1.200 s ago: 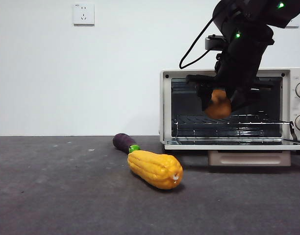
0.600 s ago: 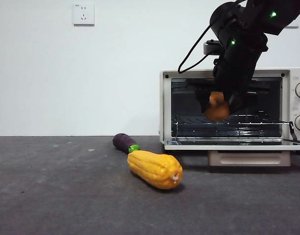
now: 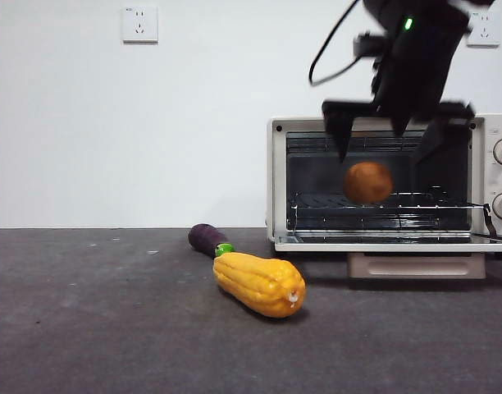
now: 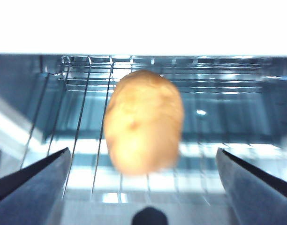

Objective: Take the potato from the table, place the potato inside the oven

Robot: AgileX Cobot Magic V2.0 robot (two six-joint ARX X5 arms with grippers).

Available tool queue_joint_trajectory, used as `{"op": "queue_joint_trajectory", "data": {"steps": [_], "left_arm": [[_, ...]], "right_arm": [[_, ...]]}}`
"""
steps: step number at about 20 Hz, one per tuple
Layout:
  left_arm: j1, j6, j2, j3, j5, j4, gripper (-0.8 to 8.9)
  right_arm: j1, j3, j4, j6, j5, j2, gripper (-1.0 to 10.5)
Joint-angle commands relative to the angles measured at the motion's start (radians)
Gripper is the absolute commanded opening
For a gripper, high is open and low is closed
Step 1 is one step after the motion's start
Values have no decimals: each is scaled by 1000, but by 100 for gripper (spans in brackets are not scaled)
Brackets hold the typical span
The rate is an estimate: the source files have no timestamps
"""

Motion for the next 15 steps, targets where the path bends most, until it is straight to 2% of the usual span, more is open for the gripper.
{"op": "queue_joint_trajectory", "data": {"steps": [1,4,6,10,13,15], "left_arm": [[-2,-34,14,-5,0,5,-5],[-10,-44,59,-5,0,5,-5],[-32,-51,116,-5,0,5,-5],[-82,-48,299,-5,-23,5,-5],[-87,-29,438,-5,-63,16,-5],[-85,3,527,-5,-56,63,-6]], "right_arm": [[24,3,-81,6,12,-61,543],[60,3,-247,3,18,-192,541],[95,3,-344,-31,44,-292,537],[164,3,-519,-73,180,-517,532],[183,3,-605,-72,232,-651,526],[183,3,-645,-69,243,-727,439]]}}
